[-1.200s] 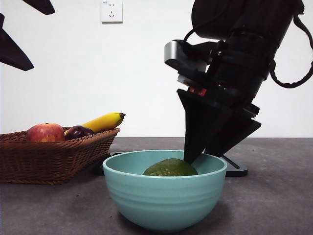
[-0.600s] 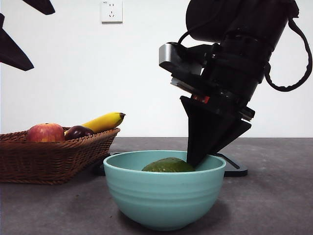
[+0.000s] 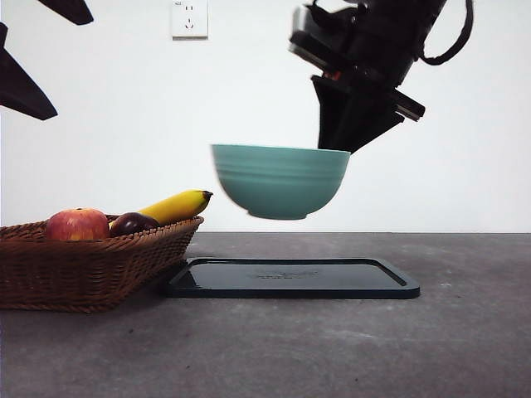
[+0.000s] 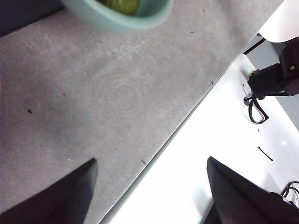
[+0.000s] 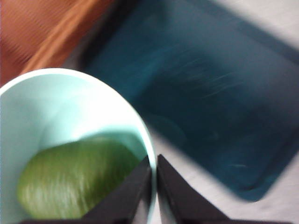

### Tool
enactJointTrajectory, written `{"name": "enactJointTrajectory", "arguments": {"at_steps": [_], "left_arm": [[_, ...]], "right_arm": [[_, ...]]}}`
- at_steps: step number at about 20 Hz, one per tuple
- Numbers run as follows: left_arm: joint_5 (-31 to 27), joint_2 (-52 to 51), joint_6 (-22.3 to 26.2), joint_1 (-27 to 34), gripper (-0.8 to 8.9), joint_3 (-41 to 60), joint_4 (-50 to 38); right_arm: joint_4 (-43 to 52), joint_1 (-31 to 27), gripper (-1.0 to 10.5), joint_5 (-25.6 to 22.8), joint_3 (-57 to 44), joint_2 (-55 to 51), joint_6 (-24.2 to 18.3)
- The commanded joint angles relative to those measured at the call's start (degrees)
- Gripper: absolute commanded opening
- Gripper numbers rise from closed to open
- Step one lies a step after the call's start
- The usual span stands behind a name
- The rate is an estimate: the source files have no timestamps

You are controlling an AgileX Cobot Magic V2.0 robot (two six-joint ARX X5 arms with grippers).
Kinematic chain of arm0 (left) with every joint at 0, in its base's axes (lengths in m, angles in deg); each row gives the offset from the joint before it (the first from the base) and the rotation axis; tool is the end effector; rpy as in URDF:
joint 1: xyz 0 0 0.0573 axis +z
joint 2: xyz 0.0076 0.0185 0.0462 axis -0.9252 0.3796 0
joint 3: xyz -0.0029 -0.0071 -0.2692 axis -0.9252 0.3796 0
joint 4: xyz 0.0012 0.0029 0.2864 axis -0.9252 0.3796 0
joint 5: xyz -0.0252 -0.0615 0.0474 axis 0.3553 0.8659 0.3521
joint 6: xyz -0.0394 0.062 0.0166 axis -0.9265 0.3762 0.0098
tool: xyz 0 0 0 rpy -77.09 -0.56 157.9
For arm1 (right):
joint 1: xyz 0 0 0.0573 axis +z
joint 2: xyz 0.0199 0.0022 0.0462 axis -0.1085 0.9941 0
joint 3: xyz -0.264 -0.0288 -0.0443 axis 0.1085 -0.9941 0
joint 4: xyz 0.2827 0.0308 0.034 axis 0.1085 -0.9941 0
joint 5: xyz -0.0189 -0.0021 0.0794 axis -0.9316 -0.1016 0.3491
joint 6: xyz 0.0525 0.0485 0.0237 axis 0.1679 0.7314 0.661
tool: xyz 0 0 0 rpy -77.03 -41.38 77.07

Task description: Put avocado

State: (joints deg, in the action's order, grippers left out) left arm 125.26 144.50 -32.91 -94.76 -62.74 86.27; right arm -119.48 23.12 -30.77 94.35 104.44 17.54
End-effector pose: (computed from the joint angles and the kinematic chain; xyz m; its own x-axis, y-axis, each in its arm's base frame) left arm 0.1768 -0.1298 0.2670 0.1221 -0.7202 -0.6829 0.6577 0.5740 -0.4877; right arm 0.3346 0.2052 0.2464 0.3006 0.4537 -0.8390 -0.5456 0.8033 0.2389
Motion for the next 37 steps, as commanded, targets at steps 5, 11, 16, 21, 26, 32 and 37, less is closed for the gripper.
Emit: {"name": "enactJointTrajectory", "arguments": {"at_steps": [5,11,16,21,26,32,37], "left_arm": [[0.2,0.33,0.85,-0.33,3.7,-0.35,-0.22],[0.2,0.33,0.83,-0.33,3.7,-0.35,-0.2],[0.2,0.33,0.83,-0.33,3.7,-0.35,-0.15],[0.2,0.33,0.83,-0.33,3.71,-0.35,-0.13],[0.2,0.33,0.83,-0.33,3.71,-0.35,-0.15],[0.2,0.33,0.83,-0.33,3.71,-0.35,-0.22],[0.2,0.33,0.85,-0.33,3.71,-0.35,-0.24]], "right_arm": [[-2.29,-4.7,0.1,0.15,15.52,15.1,-1.75],[0.09,-5.33,0.1,0.13,18.49,23.54,-1.75],[0.52,-5.64,0.1,-0.94,18.49,25.27,-1.75],[-1.27,-5.64,1.6,-0.98,18.67,24.76,-0.9],[-5.33,-5.97,1.6,-2.54,20.81,15.45,-0.83],[-14.38,-4.04,1.7,-2.36,19.47,-3.15,-0.85],[-12.94,-0.42,1.7,-2.45,10.05,-15.74,-0.85]]}}
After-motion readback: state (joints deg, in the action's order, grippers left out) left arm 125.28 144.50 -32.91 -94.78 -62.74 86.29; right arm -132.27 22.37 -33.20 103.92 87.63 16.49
